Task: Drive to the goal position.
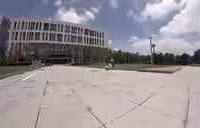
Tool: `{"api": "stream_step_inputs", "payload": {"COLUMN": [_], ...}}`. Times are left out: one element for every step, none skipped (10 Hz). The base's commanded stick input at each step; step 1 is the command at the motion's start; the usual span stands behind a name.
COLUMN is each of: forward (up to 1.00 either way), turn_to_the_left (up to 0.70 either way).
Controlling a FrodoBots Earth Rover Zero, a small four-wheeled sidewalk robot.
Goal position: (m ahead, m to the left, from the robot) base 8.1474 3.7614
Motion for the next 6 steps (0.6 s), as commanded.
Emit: {"api": "stream_step_inputs", "payload": {"forward": [1.0, 1.0, 1.0, 1.0, 1.0, 1.0], "turn_to_the_left": [0.18, 0.18, 0.18, 0.18, 0.18, 0.18]}}
